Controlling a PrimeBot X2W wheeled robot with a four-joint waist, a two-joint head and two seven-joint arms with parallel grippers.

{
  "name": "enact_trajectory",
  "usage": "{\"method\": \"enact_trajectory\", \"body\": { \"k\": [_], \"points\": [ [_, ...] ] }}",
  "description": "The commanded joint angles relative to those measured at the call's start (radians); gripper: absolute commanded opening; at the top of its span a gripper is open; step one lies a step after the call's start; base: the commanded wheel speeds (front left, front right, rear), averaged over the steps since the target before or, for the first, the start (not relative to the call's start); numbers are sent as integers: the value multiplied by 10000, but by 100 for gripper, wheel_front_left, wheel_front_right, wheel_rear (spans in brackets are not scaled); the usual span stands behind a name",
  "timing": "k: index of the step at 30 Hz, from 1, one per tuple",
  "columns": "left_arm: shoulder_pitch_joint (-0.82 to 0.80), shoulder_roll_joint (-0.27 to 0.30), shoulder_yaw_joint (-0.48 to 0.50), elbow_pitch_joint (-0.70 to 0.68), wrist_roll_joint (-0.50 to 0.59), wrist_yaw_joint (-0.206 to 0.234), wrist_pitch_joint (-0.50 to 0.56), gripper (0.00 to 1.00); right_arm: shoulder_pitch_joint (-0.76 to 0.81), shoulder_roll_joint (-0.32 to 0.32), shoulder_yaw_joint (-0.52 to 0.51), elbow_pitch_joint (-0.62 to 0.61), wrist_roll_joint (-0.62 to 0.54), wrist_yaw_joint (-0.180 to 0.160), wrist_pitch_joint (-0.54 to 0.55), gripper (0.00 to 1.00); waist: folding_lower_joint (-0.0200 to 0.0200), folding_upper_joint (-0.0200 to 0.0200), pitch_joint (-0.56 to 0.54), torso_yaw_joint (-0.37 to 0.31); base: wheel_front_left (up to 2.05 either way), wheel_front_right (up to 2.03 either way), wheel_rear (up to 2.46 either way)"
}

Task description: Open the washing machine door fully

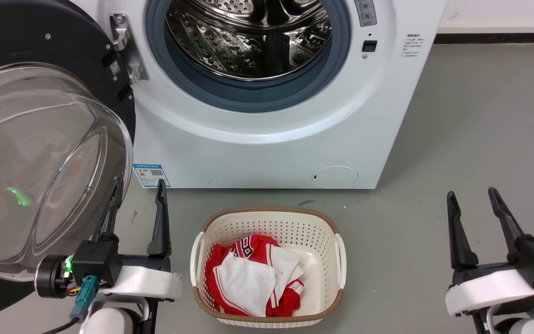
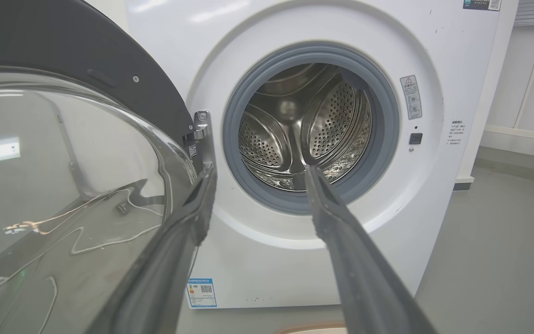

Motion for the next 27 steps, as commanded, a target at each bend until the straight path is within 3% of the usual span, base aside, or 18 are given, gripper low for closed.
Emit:
{"method": "enact_trajectory", "body": {
  "k": [1, 27],
  "points": [
    [-59, -17, 4, 33, 60, 13, -23, 100, 178, 16, -35, 58, 92, -7, 39, 100, 0, 0, -17, -44, 0, 0, 0],
    [63, -40, 104, 253, 7, 50, -23, 100, 108, 16, 160, 426, 339, -7, -146, 100, 0, 0, -16, -39, 0, 0, 0]
  ]
}}
